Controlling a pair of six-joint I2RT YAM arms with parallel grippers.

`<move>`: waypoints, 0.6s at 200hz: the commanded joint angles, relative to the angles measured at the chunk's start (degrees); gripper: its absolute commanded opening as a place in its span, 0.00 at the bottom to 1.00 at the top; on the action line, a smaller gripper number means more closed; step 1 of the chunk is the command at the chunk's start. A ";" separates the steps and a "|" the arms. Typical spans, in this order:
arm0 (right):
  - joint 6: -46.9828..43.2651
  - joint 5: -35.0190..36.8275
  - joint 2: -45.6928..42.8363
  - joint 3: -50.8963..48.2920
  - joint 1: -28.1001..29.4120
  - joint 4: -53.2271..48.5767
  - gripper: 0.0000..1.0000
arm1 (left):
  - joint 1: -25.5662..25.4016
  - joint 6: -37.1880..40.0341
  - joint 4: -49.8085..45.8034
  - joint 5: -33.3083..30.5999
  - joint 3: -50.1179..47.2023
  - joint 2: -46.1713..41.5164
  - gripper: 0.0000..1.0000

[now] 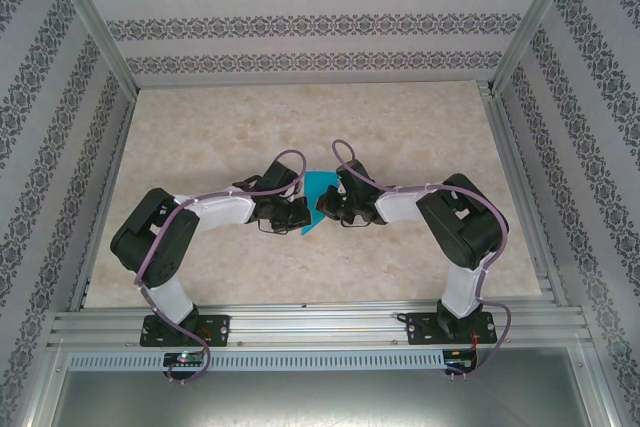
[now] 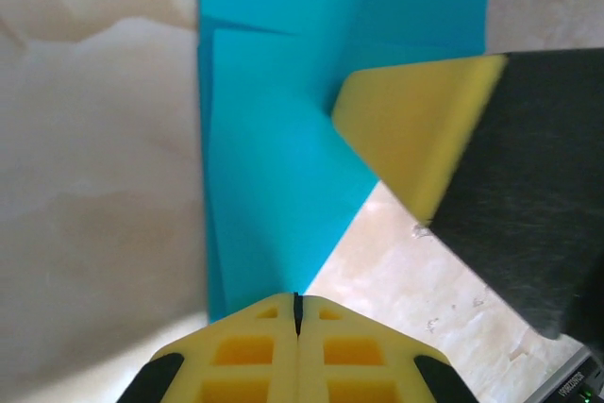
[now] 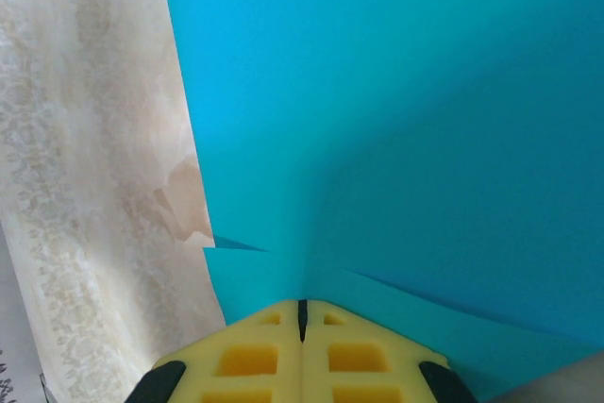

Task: Fold a paper plane with a square sheet of paper (pick it up from the middle)
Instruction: Third fold the triangle at the center of the table.

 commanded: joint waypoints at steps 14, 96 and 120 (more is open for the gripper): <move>-0.15 0.96 1.84 -1.39 0.80 -2.67 0.00 | -0.50 -1.86 -0.32 0.79 -1.22 1.85 0.00; -7.27 -2.63 -4.35 -0.53 1.30 -1.97 0.00 | -0.69 -0.56 -4.68 -0.71 -1.51 3.96 0.00; -7.34 -3.24 -5.47 -2.05 2.39 -2.13 0.00 | -0.70 -0.20 -5.04 -1.62 -1.62 3.74 0.00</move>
